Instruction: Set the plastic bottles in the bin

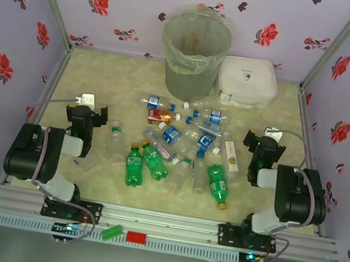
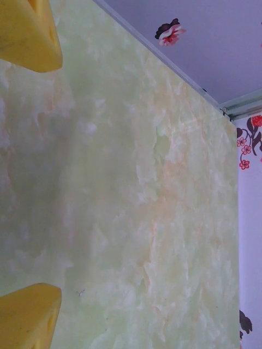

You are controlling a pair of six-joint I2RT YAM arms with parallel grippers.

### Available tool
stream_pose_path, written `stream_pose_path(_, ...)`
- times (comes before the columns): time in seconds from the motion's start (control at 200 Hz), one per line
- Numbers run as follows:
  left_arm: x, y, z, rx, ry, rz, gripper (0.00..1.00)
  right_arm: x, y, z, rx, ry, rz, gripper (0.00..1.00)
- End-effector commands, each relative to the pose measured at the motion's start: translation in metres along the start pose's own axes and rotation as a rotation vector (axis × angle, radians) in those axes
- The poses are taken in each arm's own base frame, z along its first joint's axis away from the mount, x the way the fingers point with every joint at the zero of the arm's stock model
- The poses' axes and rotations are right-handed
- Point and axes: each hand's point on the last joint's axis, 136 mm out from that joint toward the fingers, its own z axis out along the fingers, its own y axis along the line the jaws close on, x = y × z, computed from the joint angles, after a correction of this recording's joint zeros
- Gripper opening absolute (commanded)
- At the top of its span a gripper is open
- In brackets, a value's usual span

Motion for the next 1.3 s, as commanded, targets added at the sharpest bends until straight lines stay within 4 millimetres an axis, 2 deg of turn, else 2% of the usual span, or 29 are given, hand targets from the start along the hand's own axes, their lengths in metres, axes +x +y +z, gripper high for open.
stream_pose_path(0.0, -0.014, 0.006, 0.005, -0.030, -0.041, -0.037, 1.00, -0.016, 0.006, 0.003, -0.013, -0.048, 0.018, 0.99)
stream_pose_path(1.085, -0.014, 0.006, 0.004, -0.031, -0.045, -0.033, 1.00, -0.016, 0.008, 0.002, -0.033, -0.052, 0.013, 0.99)
stream_pose_path(1.155, -0.021, 0.007, 0.001, -0.043, -0.047, -0.029, 1.00, -0.023, 0.012, -0.002, -0.041, -0.064, -0.001, 1.00)
stream_pose_path(1.295, -0.048, 0.013, -0.014, -0.086, -0.043, -0.019, 0.99, -0.043, 0.008, -0.015, 0.003, -0.051, -0.020, 1.00)
